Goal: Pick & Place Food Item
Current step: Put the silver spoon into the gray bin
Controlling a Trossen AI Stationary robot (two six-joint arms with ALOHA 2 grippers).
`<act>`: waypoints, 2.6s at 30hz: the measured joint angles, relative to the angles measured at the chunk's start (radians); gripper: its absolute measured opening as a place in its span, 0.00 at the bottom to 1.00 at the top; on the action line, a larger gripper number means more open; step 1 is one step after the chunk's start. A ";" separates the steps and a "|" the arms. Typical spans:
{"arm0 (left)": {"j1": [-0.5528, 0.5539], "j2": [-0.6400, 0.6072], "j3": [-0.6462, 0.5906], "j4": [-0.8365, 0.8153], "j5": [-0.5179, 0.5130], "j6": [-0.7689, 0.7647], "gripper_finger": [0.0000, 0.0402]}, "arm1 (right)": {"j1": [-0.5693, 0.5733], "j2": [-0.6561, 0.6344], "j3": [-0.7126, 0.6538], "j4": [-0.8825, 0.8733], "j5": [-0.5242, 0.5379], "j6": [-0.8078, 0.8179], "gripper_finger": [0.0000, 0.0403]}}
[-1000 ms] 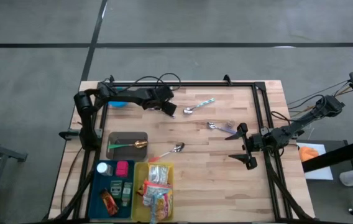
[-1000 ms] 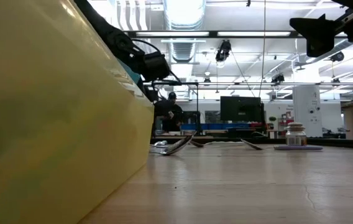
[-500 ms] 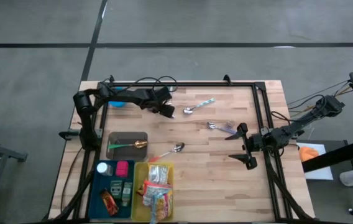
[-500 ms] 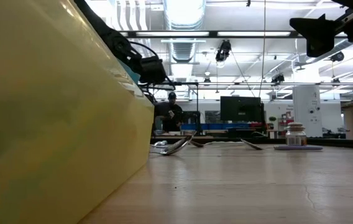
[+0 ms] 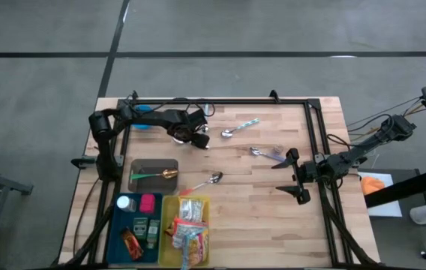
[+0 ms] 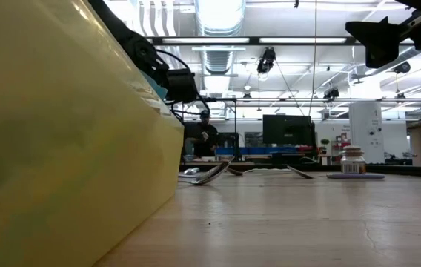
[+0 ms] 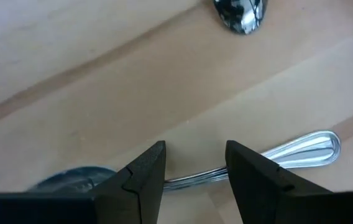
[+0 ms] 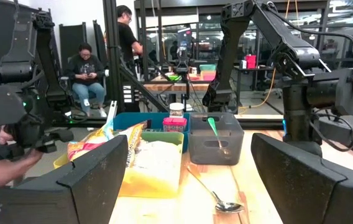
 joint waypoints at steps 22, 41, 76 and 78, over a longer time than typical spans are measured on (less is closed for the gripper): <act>-0.069 -0.204 0.018 -0.177 0.006 0.503 0.42 | 0.000 0.000 0.000 -0.007 0.000 0.000 0.84; -0.105 -0.205 -0.164 0.036 0.119 1.030 0.42 | 0.000 0.000 0.000 -0.007 0.000 0.000 0.84; -0.043 -0.199 -0.200 0.044 0.121 0.992 0.42 | 0.000 0.000 0.000 -0.007 0.000 0.000 0.84; -0.043 -0.199 -0.188 0.040 0.121 0.992 0.42 | 0.000 0.000 0.000 -0.007 0.000 0.000 0.84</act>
